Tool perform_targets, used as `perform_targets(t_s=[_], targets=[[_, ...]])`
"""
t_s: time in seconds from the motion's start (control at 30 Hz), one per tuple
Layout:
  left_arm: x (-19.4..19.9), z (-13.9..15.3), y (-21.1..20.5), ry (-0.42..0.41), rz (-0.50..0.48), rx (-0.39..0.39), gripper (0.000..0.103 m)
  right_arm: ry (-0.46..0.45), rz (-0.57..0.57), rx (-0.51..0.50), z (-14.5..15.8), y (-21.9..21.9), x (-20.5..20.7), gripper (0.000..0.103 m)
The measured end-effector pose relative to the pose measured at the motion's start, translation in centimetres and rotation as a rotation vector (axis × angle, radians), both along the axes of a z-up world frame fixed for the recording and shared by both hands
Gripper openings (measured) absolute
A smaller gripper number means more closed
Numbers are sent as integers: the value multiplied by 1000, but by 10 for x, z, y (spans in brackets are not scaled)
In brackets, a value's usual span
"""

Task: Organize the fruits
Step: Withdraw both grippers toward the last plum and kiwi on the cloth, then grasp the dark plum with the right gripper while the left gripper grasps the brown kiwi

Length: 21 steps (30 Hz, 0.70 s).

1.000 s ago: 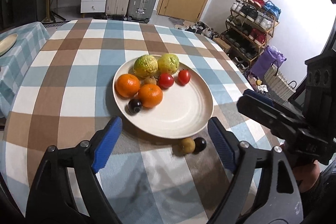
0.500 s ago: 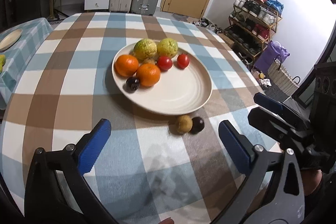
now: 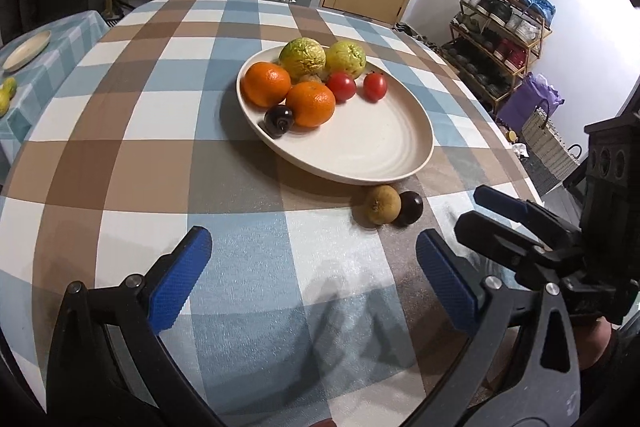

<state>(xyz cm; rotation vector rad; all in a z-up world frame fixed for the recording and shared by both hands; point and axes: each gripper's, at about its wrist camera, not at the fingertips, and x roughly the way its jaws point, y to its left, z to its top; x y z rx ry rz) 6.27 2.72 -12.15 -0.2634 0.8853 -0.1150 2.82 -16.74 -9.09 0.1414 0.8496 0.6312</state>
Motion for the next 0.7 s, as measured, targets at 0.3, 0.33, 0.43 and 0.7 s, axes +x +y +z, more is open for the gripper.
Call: perform_targets(t_s=[0.3,0.33,0.43,0.7], targets=[[6,-2,10,0,7,-13,102,35,37,-10,-8,8,11,88],[6,-2,11,-1,10,-16,102,44,47,-9,-10,10,12,85],[6,-2,18,-8,25,-27,102,55,78,-46,-14,18,15,81],[11,-4,26,-5,11,-76,101,68,99,-82,-20,26,19,54]])
